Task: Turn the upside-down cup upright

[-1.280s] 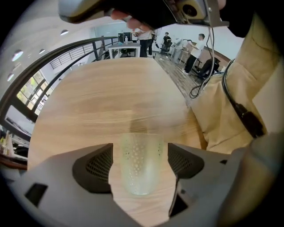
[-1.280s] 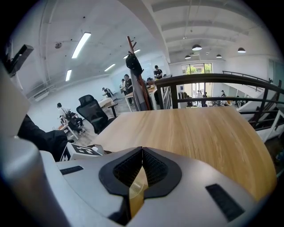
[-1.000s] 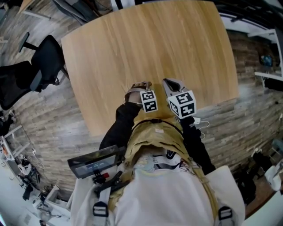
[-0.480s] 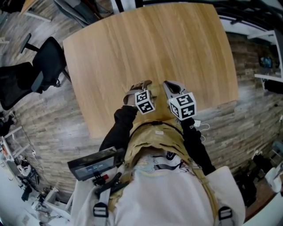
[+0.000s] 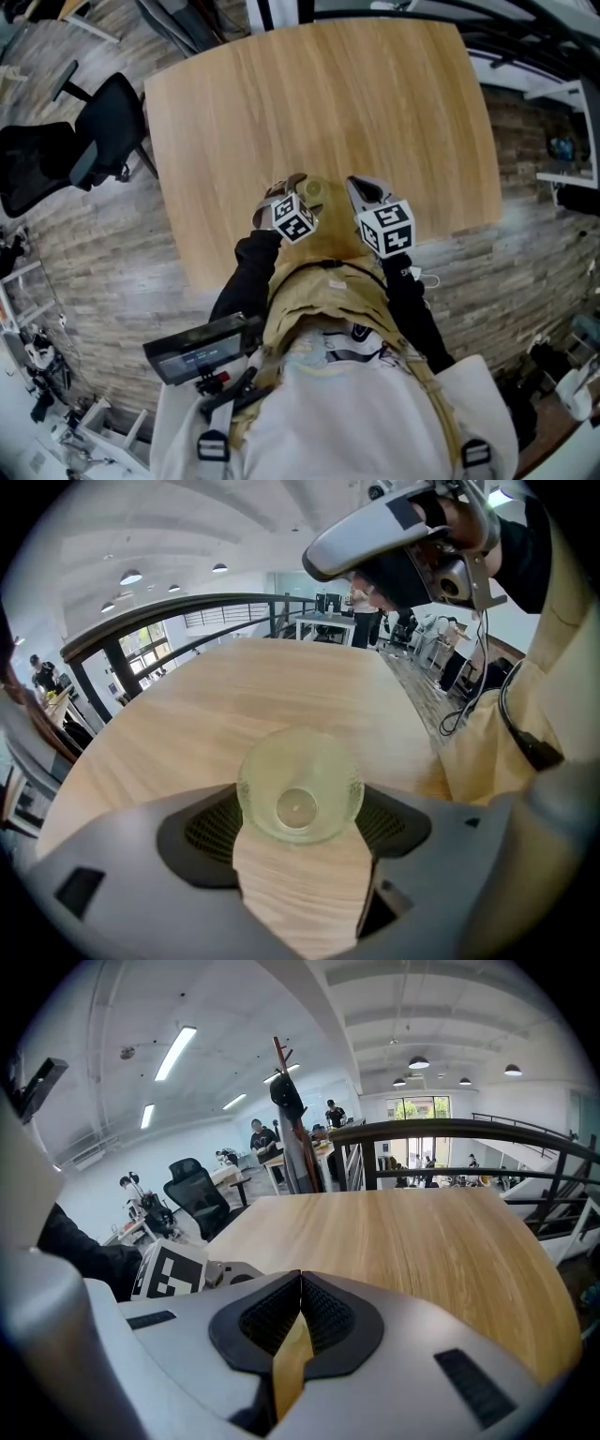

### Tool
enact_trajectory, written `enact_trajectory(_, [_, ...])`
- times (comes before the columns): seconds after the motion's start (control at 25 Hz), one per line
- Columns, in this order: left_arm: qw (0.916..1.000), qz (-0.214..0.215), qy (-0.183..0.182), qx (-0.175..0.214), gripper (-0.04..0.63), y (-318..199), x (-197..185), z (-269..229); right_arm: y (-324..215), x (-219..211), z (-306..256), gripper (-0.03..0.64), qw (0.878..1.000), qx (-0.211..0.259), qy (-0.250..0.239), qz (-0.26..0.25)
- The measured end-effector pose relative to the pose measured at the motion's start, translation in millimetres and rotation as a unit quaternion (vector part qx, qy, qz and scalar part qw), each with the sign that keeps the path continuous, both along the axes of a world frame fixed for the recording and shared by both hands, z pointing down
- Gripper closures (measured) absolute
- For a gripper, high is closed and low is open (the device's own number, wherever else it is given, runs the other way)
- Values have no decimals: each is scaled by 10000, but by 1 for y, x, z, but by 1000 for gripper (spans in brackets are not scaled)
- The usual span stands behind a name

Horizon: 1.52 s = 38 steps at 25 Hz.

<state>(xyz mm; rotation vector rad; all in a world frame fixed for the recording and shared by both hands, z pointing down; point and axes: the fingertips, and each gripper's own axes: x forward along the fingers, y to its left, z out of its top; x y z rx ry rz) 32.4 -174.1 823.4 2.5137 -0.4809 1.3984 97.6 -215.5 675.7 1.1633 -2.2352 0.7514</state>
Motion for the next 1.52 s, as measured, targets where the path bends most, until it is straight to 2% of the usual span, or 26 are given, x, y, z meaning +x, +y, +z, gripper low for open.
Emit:
enact_trajectory(0.2, [9999, -81, -124, -39, 222, 5, -3, 6, 11, 0, -5, 595, 10000, 65, 26, 51])
enact_trajectory(0.4, [9989, -464, -7, -66, 212, 1, -13, -1, 11, 3, -13, 595, 9996, 249, 6, 140])
enact_trajectory(0.52, [9972, -724, -111, -176, 212, 12, -31, -8, 12, 0, -23, 595, 9992, 384, 18, 135])
enact_trajectory(0.56, [9958, -901, -73, -174, 212, 14, -38, -14, 13, -2, -27, 595, 9989, 448, 35, 122])
enact_trajectory(0.68, [9876, -1534, 336, 67, 216, 7, -52, -48, 12, -9, -46, 595, 9974, 712, 25, 84])
enact_trajectory(0.8, [9777, -1898, 678, 588, 308, -8, -61, -92, 9, -19, -75, 595, 9941, 1078, -44, 43])
enact_trajectory(0.96, [9584, -2191, 1270, 1319, 382, -37, -62, -156, 1, -34, -119, 595, 9864, 1630, -188, -47])
enact_trajectory(1.12, [9338, -2600, 1517, 1934, 579, -57, -71, -224, -7, -44, -162, 595, 9771, 2098, -325, -100])
enact_trajectory(1.24, [9160, -2655, 1916, 2320, 594, -63, -71, -284, -12, -50, -189, 595, 9700, 2403, -347, -153])
enact_trajectory(1.36, [8990, -2715, 2209, 2633, 595, -67, -74, -320, -14, -56, -210, 595, 9639, 2633, -330, -216])
enact_trajectory(1.52, [8733, -3171, 2578, 2653, 595, -69, -89, -341, -16, -58, -231, 595, 9569, 2876, -351, -180])
